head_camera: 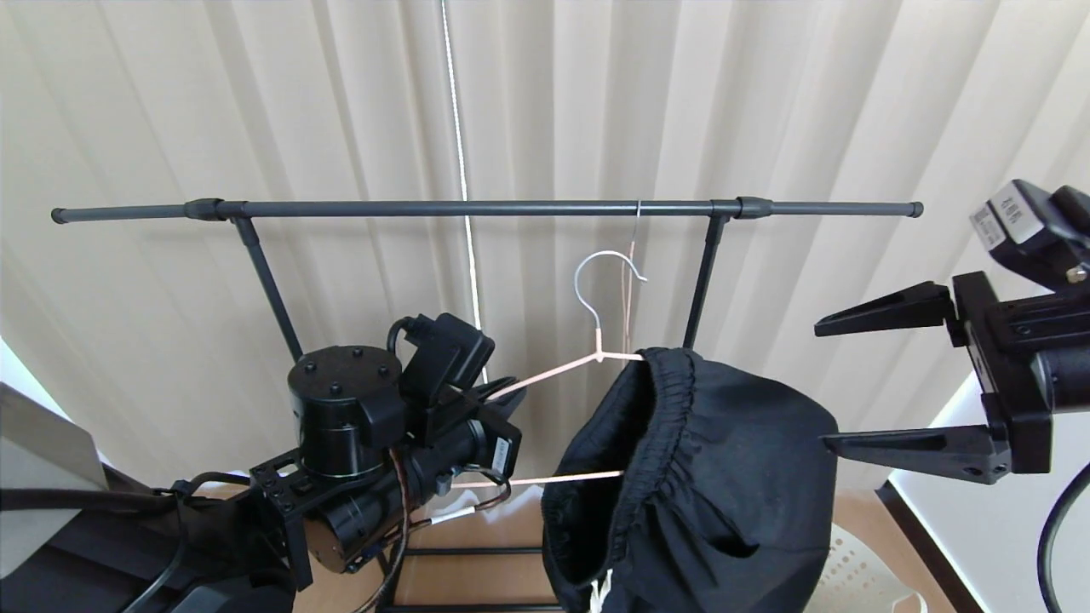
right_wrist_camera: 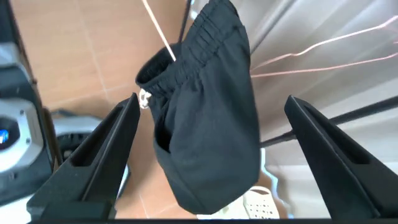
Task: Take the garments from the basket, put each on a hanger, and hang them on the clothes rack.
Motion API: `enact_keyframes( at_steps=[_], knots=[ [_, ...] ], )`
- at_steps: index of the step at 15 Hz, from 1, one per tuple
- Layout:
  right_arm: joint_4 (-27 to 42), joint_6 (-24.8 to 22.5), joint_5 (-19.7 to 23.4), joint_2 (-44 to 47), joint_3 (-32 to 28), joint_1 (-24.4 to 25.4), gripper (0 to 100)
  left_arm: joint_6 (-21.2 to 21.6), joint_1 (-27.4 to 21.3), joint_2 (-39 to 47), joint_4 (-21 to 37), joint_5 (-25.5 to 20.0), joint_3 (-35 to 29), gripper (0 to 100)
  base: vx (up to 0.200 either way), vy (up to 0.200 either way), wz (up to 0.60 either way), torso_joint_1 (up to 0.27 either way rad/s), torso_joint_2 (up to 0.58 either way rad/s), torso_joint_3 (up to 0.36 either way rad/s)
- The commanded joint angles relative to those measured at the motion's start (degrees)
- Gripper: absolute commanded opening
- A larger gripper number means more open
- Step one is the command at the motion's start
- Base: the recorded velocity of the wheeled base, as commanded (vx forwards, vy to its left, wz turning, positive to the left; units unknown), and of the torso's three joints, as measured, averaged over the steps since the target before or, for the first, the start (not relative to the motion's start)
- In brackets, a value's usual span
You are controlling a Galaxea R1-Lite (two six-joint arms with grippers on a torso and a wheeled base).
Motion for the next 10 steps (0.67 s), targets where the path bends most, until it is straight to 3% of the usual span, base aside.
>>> enact_keyframes(
  at_steps=[1, 10],
  knots=[
    [4.9, -7.1, 3.2, 8.5, -4.5, 0.0, 100, 0.0, -0.5, -0.1, 0.0, 0.0, 0.0, 0, 0.000, 0.000, 0.00, 0.000, 0.00, 0.000],
    [5.0, -6.1, 4.3, 21.7, -14.2, 2.5, 100, -0.1, -1.6, -0.2, -0.1, -1.4, 0.3, 0, 0.000, 0.000, 0.00, 0.000, 0.00, 0.000]
  ],
)
